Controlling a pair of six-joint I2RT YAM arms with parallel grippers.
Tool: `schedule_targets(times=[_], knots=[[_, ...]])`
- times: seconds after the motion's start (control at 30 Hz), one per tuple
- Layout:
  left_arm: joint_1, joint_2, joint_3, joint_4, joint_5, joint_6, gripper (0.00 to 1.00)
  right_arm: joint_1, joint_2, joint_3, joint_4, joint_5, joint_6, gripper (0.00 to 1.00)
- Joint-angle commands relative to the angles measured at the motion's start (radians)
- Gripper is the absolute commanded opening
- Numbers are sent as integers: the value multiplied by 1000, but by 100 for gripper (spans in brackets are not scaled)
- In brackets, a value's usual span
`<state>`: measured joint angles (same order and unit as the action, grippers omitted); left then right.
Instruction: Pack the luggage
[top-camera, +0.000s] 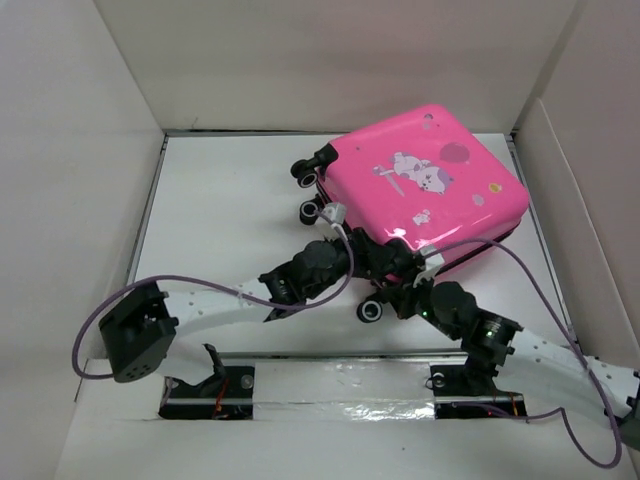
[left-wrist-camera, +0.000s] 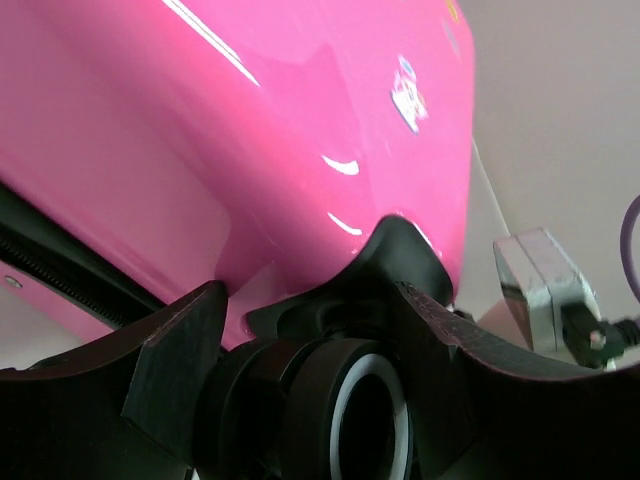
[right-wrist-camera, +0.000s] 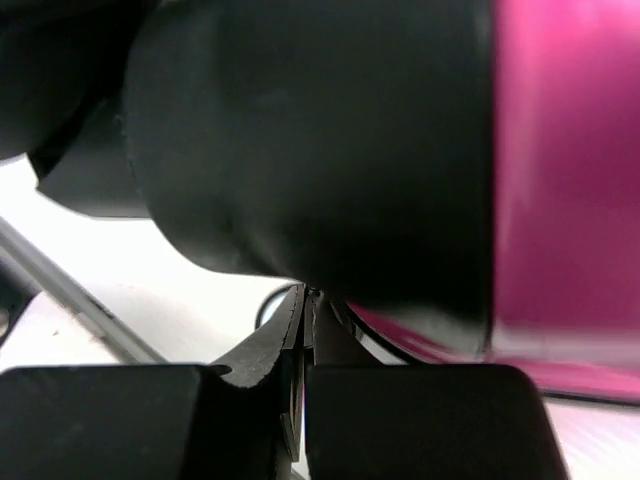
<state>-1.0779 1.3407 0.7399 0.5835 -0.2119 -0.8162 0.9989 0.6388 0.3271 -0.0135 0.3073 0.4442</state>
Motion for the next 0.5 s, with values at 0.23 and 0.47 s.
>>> schedule_targets(times=[0.23, 0.47], knots=[[47, -102, 130, -187, -40, 170, 85, -232, -280, -8, -74, -92, 8, 0], [415, -160, 151, -396, 20, 216, 80, -253, -254, -13, -32, -94, -24, 0]])
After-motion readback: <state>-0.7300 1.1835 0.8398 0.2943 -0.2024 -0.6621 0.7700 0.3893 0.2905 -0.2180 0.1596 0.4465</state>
